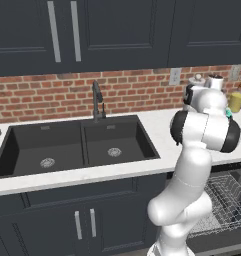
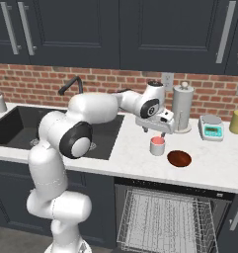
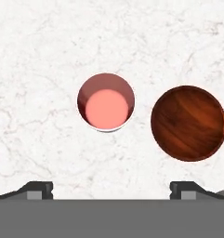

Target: Pick up the cup and bowl from the counter, place them in the dishwasher, and close the dishwasher door.

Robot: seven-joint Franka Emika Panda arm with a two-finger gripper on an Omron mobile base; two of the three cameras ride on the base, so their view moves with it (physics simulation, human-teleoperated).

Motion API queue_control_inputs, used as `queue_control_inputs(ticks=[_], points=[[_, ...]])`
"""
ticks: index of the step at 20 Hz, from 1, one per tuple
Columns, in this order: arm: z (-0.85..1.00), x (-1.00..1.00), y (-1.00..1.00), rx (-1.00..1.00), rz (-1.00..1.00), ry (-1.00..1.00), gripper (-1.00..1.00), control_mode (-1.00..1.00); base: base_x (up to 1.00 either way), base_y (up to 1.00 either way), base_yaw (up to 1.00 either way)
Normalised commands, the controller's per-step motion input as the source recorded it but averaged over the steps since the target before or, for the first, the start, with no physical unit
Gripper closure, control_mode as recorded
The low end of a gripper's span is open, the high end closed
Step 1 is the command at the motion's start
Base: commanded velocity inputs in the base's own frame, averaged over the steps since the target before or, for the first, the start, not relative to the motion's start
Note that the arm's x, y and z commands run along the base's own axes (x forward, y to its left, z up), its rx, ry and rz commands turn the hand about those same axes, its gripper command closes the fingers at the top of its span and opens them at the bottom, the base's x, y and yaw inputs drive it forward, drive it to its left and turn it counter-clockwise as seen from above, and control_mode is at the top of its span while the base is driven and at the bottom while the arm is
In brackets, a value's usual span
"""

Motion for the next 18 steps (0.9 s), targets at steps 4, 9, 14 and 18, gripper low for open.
queue_control_inputs(ticks=[4,9,14,18], points=[[0.00,0.14,-0.02,0.06,-0.04,0.00,-1.00,-1.00,0.00,0.00,0.00],[-0.07,0.05,-0.07,0.10,-0.03,0.00,-1.00,-1.00,0.00,0.00,0.00],[-0.27,0.00,-0.09,0.05,-0.01,0.00,-1.00,-1.00,0.00,0.00,0.00],[-0.38,0.00,-0.14,0.00,0.00,0.00,-1.00,-1.00,0.00,0.00,0.00]])
